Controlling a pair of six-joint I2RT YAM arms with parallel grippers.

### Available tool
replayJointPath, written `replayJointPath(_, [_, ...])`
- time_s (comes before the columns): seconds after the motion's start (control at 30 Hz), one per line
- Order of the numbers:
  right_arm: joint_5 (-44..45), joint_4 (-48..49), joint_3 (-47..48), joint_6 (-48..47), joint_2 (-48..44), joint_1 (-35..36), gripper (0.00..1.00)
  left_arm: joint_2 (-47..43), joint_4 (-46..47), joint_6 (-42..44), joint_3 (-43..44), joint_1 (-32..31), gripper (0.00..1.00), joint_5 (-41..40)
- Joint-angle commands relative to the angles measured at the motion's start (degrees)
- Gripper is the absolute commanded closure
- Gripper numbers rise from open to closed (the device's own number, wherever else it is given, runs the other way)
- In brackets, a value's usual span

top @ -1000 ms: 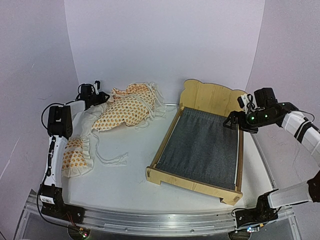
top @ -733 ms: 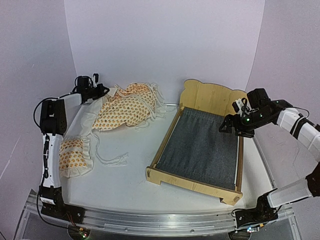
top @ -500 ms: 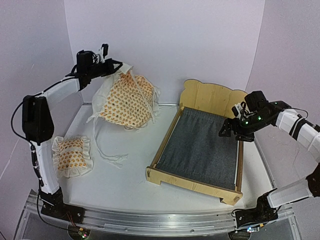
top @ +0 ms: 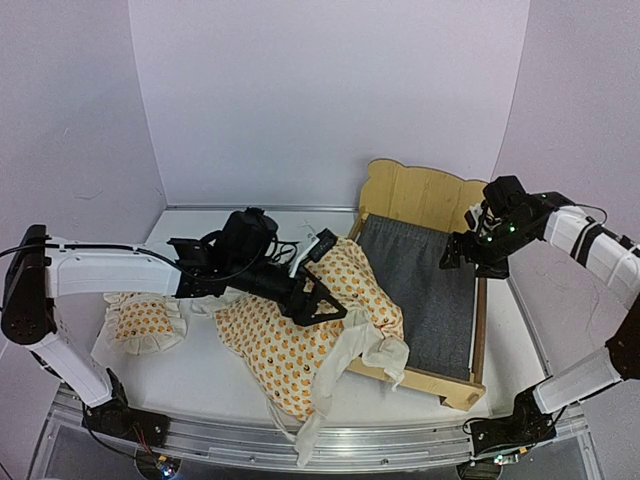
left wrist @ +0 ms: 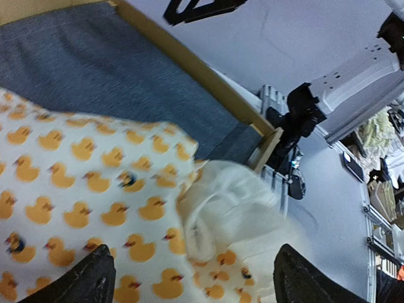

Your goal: Set up the pet bed

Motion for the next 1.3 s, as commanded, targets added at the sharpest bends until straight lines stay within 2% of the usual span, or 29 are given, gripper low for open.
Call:
replayJointPath(0.0, [-2.87,0.99,8.49,0.22,5.11,0.55,0.02,-13.57,-2.22,1.91,-2.2,2.33,0.05,-7.66])
replayJointPath(0.03, [-3.54,1.11,10.35,-0.06,6.85,1.29,0.02,-15.53,-2.63,1.49,-2.92,3.27,0.03,-7.87])
replayJointPath(0.1, [-5.0,1.09,14.89,-0.5,11.0,3.25,0.02,-17.97,-2.93,-2.38,-4.26,9.23,0.02,-7.94])
replayJointPath(0.2, [-6.07,1.19,23.0,-0.56,18.59,7.1,0.02,-19.41,-3.88,-13.13,-7.69,18.07,0.02,-13.52])
replayJointPath(0.3, [-7.16,2.23,31.48,0.9,26.61,10.27,0.02,-21.2,-3.52,-24.27,-14.47,23.62,0.04,-16.95])
replayJointPath(0.43, [-8.23,3.44,42.18,4.7,37.03,13.0,0.02,-25.07,0.8,-38.16,-25.67,24.4,0.07,-20.35])
replayJointPath(0.57, [-12.22,4.88,48.97,9.0,45.08,14.8,0.02,-30.74,2.69,-46.22,-34.51,24.62,0.07,-25.37])
replayJointPath(0.67, [-14.59,7.09,47.86,12.37,46.82,16.16,0.02,-32.99,5.77,-53.72,-39.88,24.63,0.03,-27.23])
replayJointPath(0.77, [-16.19,9.29,42.77,13.98,45.29,17.37,0.07,-30.94,11.65,-58.05,-43.65,24.62,0.01,-24.52])
replayJointPath(0.83, [-16.39,13.58,36.37,16.22,42.24,17.63,0.14,-27.27,12.31,-57.63,-42.59,24.62,0.01,-23.01])
replayJointPath(0.9, [-17.24,17.75,31.04,17.87,38.78,17.59,0.26,-23.19,12.59,-56.16,-40.38,24.62,0.02,-21.85])
replayJointPath(1.0, [-18.15,22.69,25.59,19.65,35.1,17.61,0.42,-17.82,15.35,-55.24,-38.07,24.61,0.1,-20.61])
replayJointPath(1.03, [-19.05,23.72,24.9,20.32,34.66,17.66,0.48,-16.58,15.69,-54.7,-37.23,24.62,0.15,-20.33])
replayJointPath(1.1, [-22.58,24.35,24.97,21.65,34.69,17.68,0.66,-14.7,16.37,-53.47,-35.56,24.62,0.32,-19.7])
replayJointPath(1.17, [-24.44,24.53,24.94,22.13,33.76,17.64,0.97,-14.37,17.03,-51.32,-34.03,24.62,0.49,-20.13])
replayJointPath(1.27, [-24.16,24.29,23.71,20.08,29.26,17.62,1.0,-16.0,17.01,-44.68,-29.79,24.96,0.67,-20.97])
